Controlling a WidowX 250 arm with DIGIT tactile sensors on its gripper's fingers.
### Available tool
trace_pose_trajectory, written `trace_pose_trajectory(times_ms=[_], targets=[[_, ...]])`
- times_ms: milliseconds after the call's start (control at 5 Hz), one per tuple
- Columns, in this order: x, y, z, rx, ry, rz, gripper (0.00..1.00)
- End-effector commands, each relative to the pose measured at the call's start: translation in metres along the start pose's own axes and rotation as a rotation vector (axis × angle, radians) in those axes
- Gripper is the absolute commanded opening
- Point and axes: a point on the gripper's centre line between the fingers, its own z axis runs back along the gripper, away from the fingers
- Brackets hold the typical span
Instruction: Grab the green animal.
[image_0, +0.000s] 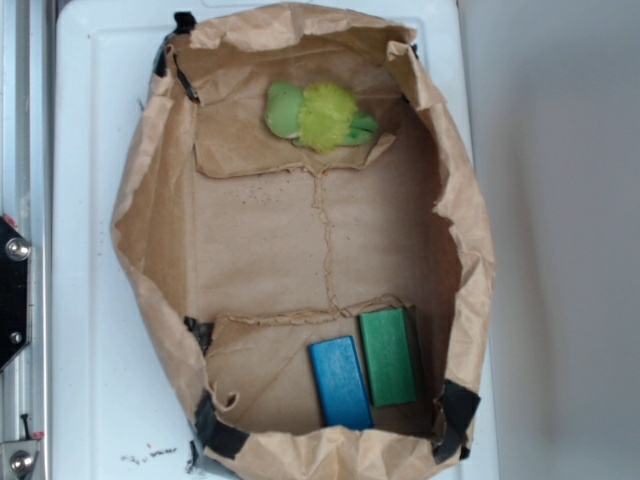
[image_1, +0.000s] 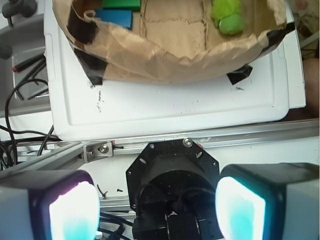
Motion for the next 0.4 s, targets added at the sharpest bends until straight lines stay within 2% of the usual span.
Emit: trace_pose_trajectory(times_ms=[0,200], targets=[[0.054,0.021,-0.020,-0.028,-0.061,-0.082,1.00],[0.099,0.047,-0.028,-0.081,-0.056,-0.119,1.00]])
